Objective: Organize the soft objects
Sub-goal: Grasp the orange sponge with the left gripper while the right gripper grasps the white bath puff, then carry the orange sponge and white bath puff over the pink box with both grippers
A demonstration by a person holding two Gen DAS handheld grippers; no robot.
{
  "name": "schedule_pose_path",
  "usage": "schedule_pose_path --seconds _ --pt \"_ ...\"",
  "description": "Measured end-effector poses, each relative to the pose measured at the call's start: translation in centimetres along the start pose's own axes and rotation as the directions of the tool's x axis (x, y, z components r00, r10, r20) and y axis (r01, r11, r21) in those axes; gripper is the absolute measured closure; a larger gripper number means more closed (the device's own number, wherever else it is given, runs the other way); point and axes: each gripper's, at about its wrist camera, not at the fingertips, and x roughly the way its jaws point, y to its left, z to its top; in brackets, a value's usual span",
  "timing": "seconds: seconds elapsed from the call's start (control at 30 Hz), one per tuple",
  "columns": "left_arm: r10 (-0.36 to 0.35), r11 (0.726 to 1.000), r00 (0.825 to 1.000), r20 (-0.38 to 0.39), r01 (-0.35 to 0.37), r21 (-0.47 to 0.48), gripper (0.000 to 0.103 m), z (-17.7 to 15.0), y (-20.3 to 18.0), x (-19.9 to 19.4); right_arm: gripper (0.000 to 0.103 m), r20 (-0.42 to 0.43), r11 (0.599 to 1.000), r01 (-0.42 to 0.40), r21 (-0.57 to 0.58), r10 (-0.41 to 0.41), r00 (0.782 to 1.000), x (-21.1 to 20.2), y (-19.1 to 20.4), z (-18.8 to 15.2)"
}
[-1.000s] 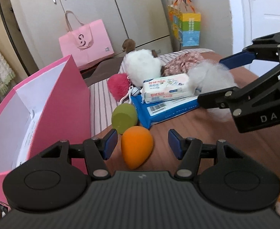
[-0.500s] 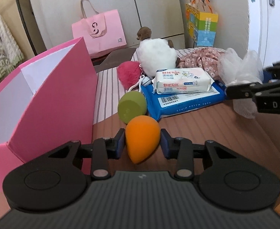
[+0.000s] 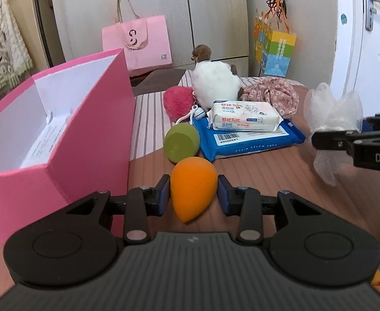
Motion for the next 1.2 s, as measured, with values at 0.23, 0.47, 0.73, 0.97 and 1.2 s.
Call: schedule_pose_path --seconds 0.23,0.47,0.73,0.97,1.2 --pt "-0.073 0.997 0.997 -0.020 0.072 -0.039 0.066 -0.4 1.0 -1.2 0.066 -0.035 1.000 -0.027 0.010 0.028 0.999 -0.7 0.9 -0.5" --pt "-0.154 0.985 0.987 -0.048 0.150 -0.084 0.066 -0.9 2.1 -2.4 0.066 -0.087 0.998 -0.065 0.025 0.067 0.994 -1.5 1.9 -0.8" --pt "-0.235 0.969 0.965 -0.119 0.223 -0.106 0.066 -1.8 3.2 -4.3 0.066 -0.197 0.983 -0.180 0.033 0.183 0.963 -2.2 4.2 -0.7" --pt "-0.298 0.948 0.936 -0.189 0.268 -0.170 0.066 -2.7 6.2 -6.5 0.066 -0.291 0.958 -0.288 0.000 0.276 0.916 -2.7 7.2 -0.6" --pt "-0.281 0.952 0.929 -0.240 0.238 -0.194 0.066 -2.9 9.8 -9.7 0.066 -0.376 0.911 -0.410 0.048 0.397 0.837 -2.8 9.8 0.4"
